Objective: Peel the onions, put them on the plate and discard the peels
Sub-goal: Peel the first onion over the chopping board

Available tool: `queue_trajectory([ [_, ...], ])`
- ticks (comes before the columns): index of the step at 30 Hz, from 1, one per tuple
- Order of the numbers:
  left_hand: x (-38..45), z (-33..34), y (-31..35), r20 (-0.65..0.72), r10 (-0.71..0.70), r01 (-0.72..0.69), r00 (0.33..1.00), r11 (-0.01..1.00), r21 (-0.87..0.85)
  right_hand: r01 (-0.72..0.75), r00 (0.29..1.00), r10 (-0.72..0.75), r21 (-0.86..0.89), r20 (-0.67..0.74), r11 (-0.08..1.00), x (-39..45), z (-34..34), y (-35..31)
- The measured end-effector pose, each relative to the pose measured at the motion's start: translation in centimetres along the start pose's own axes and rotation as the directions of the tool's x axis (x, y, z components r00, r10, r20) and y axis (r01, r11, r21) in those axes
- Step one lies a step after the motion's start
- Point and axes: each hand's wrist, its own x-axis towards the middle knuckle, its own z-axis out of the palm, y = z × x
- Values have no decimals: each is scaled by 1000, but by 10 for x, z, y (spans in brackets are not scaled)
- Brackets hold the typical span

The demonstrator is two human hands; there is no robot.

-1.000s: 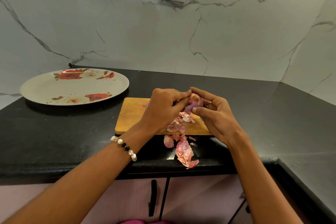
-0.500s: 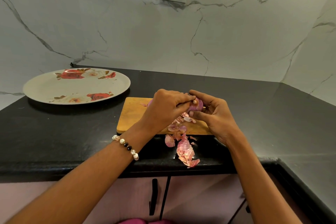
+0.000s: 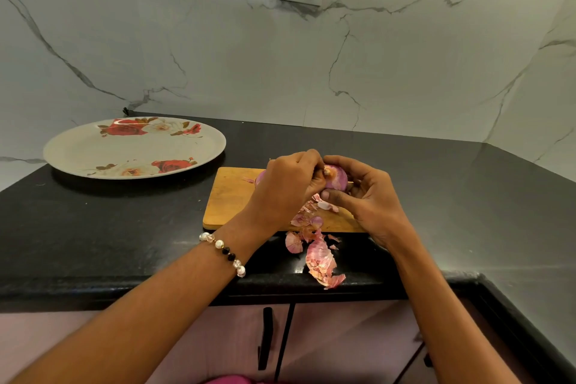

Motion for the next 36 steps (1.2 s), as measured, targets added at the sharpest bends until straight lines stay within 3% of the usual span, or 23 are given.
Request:
queue_trajectory([
  [8,5,2,1,-80,-197,190,977,978,-88,72,996,-70,29,-55,997,2,2,-2],
  [19,10,-4,2,-40,-507,477,861,832,-283,62,991,-43,149,-130,987,3,-1,-2],
  [24,11,-5,3,89,-594,551,800,667,-501,11,981,45,287,-188,958,4,-3,-1],
  [28,12,-7,3,245,-628,580,738,405,-707,-19,978,109,441,-179,897,5,-5,-2],
  [29,12,-7,4,260,-624,576,737,378,-725,-27,975,127,472,-181,881,5,-5,-3],
  [34,11,-7,6,255,-602,564,757,403,-721,-73,961,213,578,-178,813,6,-4,-6],
  [36,10,-6,3,215,-593,567,776,507,-649,-84,953,250,640,-174,764,7,-3,-9],
])
